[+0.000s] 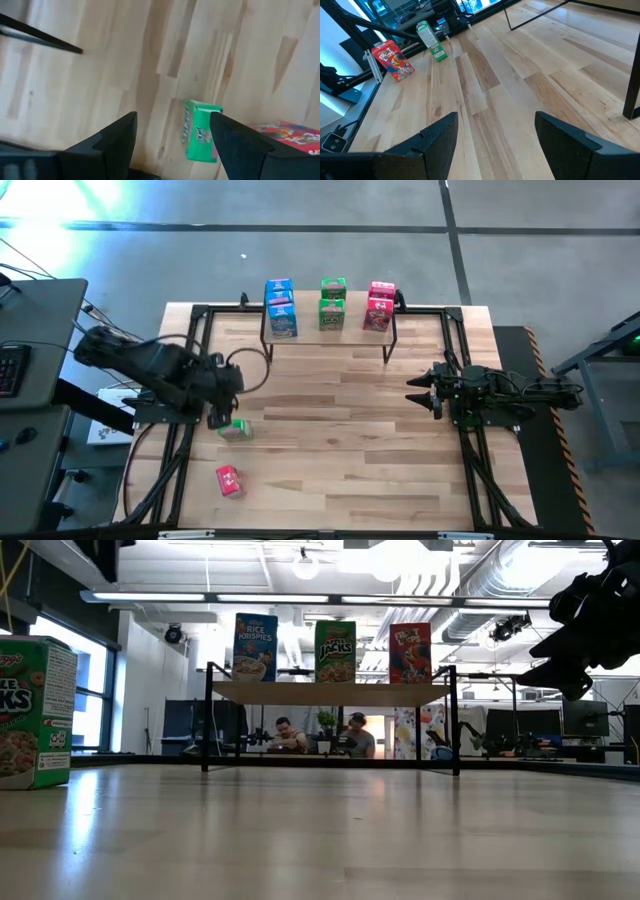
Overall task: Stack cereal on shelf
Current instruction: Put the green cereal box on the shelf aligned with the other green cereal boxes
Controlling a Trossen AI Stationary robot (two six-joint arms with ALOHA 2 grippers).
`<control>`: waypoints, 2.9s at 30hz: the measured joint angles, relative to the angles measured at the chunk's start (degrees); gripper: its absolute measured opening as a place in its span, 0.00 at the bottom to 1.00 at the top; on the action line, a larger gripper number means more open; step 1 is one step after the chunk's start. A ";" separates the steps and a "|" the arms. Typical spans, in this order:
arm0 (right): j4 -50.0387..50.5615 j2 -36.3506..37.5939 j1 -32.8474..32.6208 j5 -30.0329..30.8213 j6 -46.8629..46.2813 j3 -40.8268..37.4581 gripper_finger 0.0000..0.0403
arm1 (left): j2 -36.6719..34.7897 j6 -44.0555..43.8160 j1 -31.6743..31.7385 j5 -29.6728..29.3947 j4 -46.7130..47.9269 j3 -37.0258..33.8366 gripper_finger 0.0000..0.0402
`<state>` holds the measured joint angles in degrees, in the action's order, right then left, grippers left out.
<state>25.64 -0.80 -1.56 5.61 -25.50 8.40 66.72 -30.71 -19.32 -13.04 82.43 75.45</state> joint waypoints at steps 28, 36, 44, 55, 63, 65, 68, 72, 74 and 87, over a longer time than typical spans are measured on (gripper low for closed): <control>-0.01 0.00 0.02 0.02 0.00 0.00 0.64 | 0.02 -20.64 -15.70 0.43 -14.53 -20.34 0.74; 0.01 0.00 0.02 0.00 -0.02 0.00 0.64 | 0.11 -20.18 -15.72 0.41 -19.74 -25.14 0.74; 0.01 0.00 0.01 0.00 0.00 0.00 0.64 | 0.13 -18.58 -15.08 0.48 -24.26 -29.01 0.73; 0.00 0.02 0.02 0.00 0.00 0.00 0.64 | 0.13 -14.58 -11.56 2.48 -25.22 -29.01 0.53; 0.00 0.00 0.01 0.00 0.01 0.00 0.64 | 0.12 -11.81 -8.73 4.05 -26.01 -29.01 0.43; 0.01 0.00 0.01 0.00 0.01 0.00 0.64 | -0.29 -11.04 -7.90 4.61 -26.27 -29.01 0.43; 0.01 0.00 0.00 0.00 -0.01 0.00 0.64 | -0.82 -9.46 -6.68 5.05 -26.44 -29.01 0.43; 0.00 0.00 -0.01 0.01 -0.01 0.00 0.64 | -1.09 -7.37 -4.99 6.07 -26.68 -29.01 0.43; -0.01 0.00 -0.01 0.00 0.00 0.00 0.64 | -1.09 -6.43 -4.11 6.93 -26.66 -29.01 0.43; 0.01 0.00 0.02 0.00 0.01 0.00 0.64 | -1.29 -0.46 -0.22 8.46 -27.48 -28.76 0.30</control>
<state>25.65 -0.80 -1.54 5.61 -25.50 8.40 65.43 -31.17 -19.54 -4.58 54.94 46.68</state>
